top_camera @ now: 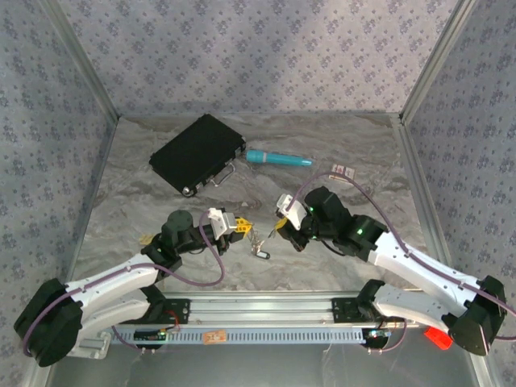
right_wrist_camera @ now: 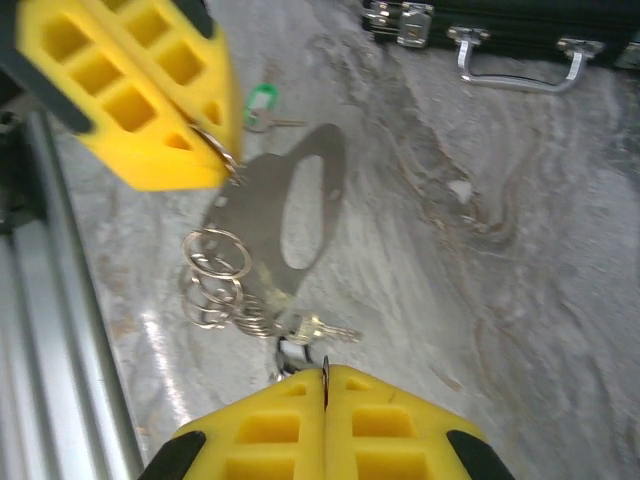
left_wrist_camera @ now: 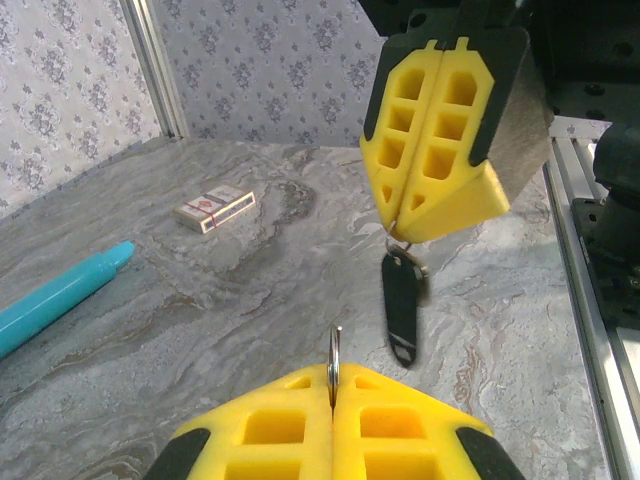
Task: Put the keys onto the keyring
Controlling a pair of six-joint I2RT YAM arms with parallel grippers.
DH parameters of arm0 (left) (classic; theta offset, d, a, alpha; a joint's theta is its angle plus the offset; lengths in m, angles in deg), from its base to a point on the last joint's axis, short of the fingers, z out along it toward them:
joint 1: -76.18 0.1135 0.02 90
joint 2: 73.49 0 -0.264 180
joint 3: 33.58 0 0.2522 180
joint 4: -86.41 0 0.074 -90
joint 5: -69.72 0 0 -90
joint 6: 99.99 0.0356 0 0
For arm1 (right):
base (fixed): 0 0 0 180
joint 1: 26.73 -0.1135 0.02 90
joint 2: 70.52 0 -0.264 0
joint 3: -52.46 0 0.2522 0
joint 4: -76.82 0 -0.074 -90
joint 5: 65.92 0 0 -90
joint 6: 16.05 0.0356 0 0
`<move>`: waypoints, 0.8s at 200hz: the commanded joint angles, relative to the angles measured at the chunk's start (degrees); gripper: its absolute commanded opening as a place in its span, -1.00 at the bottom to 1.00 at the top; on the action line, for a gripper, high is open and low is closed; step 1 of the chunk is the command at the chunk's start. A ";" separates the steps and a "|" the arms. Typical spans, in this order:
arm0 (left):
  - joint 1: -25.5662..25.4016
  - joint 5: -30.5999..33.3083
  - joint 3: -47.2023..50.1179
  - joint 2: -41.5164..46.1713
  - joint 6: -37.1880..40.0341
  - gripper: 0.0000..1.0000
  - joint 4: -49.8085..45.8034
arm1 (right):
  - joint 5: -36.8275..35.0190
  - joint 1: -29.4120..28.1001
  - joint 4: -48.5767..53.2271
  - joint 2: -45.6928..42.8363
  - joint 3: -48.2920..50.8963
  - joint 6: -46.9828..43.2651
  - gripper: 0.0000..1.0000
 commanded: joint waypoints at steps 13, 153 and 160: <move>-0.48 -2.17 -0.19 1.27 1.89 -1.00 1.05 | 12.38 1.60 -3.18 2.32 -1.70 3.73 -1.00; -0.55 -3.52 -1.04 1.74 4.96 -1.00 -0.92 | 22.67 3.25 -7.60 11.17 -6.05 7.59 -1.00; -0.55 -3.52 -1.03 1.74 4.98 -1.00 -0.98 | 22.38 3.25 -7.81 11.33 -6.06 7.64 -1.00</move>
